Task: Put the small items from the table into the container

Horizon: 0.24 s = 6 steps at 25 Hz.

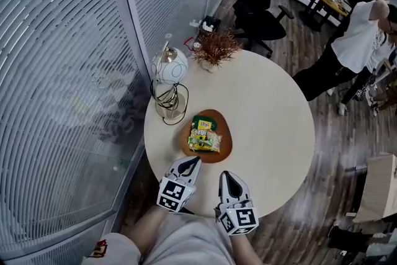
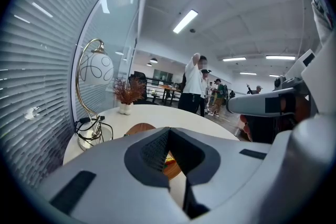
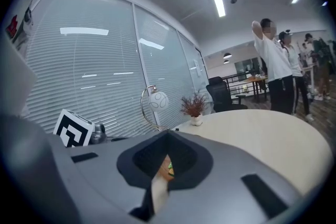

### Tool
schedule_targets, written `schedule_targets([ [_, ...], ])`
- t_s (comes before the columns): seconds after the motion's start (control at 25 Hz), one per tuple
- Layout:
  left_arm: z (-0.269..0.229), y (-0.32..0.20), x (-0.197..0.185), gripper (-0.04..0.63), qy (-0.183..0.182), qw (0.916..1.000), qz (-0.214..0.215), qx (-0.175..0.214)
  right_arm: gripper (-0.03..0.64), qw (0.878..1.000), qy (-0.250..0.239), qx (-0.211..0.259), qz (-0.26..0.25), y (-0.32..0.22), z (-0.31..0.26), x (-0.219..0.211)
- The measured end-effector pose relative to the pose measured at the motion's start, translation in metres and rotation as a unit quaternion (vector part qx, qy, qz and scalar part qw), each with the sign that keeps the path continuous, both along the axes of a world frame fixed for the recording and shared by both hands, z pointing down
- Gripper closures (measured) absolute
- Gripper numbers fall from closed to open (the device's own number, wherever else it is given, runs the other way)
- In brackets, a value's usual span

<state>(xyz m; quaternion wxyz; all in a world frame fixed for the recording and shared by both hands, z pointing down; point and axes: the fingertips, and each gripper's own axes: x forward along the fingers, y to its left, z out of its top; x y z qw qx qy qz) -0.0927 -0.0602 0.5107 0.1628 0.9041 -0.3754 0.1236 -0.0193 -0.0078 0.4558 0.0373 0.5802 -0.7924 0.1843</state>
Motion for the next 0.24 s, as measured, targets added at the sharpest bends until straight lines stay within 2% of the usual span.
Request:
schedule_targets([
  [0.24, 0.0076, -0.008, -0.0004, 0.604, 0.01, 0.9999, -0.007, 0.006, 0.601, 1.0, 0.011, 0.012, -0.012, -0.0076, 0.0017, -0.0034],
])
